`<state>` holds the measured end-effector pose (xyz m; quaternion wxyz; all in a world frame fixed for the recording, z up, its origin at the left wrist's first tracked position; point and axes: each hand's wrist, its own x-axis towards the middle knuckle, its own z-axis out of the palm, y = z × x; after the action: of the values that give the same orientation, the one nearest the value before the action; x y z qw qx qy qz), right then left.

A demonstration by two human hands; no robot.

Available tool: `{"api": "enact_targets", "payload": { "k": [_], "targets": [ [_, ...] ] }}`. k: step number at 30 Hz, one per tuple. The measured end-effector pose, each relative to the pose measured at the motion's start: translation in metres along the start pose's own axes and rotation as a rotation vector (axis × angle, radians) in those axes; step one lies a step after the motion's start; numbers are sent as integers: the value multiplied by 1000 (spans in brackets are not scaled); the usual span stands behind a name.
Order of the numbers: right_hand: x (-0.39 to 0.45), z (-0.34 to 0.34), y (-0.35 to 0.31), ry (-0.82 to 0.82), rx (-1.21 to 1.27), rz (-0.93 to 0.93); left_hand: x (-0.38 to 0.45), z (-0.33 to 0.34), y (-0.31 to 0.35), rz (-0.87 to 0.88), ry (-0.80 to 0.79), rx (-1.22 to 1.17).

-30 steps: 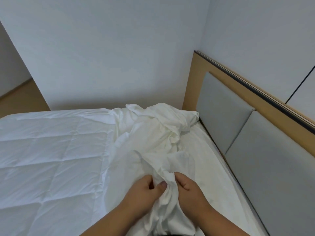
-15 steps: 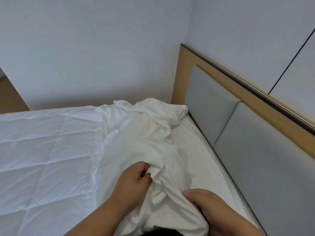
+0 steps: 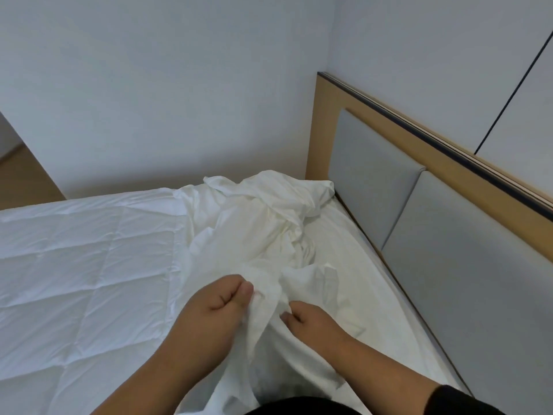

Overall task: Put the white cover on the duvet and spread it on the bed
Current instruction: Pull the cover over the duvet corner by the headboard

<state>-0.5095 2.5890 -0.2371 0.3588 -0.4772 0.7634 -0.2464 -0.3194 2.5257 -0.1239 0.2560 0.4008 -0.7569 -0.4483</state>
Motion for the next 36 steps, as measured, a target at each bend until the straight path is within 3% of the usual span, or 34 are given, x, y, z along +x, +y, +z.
{"api": "enact_targets", "payload": {
  "k": [2, 6, 9, 11, 13, 15, 17, 19, 22, 24, 28, 30, 31, 33, 35, 36],
  "targets": [
    [9, -5, -12, 108, 69, -39, -12, 1, 27, -58, -49, -206],
    [14, -24, -46, 115, 490, -24, -29, 39, 41, -2, -338, -189],
    [14, -28, -43, 200, 975, 49, -20, 51, 17, -255, -464, -338],
    [10, -29, -33, 253, 1010, 82, -13, 48, -16, -469, -469, -511],
    [6, -30, -26, 262, 1003, 78, -8, 38, -44, -567, -416, -545],
    [5, -29, -20, 249, 978, 67, 2, 28, -60, -481, -258, -305],
    [5, -25, -14, 193, 1023, 74, 18, 19, -68, -280, -43, 49],
    [6, -21, -14, 104, 1087, 99, 33, 20, -67, -6, -52, 349],
    [1, -19, -15, 164, 889, 29, 47, 39, -69, 207, -181, 491],
    [-7, -23, -17, 219, 866, -38, 52, 50, -71, 232, -120, 529],
    [-24, -48, -17, 610, 796, -49, 71, 46, -75, 134, 58, 512],
    [-44, -70, -10, 670, 834, -75, 83, 36, -81, 46, 129, 483],
    [-58, -80, -4, 614, 816, -137, 90, 30, -83, 3, 166, 461],
    [-86, -92, 17, 327, 663, -215, 102, 16, -89, -83, 227, 394],
    [-100, -85, 51, 23, 591, -40, 111, 6, -91, -138, 273, 266],
    [-102, -74, 72, -52, 593, 105, 113, 5, -91, -146, 279, 183]
  ]
}}
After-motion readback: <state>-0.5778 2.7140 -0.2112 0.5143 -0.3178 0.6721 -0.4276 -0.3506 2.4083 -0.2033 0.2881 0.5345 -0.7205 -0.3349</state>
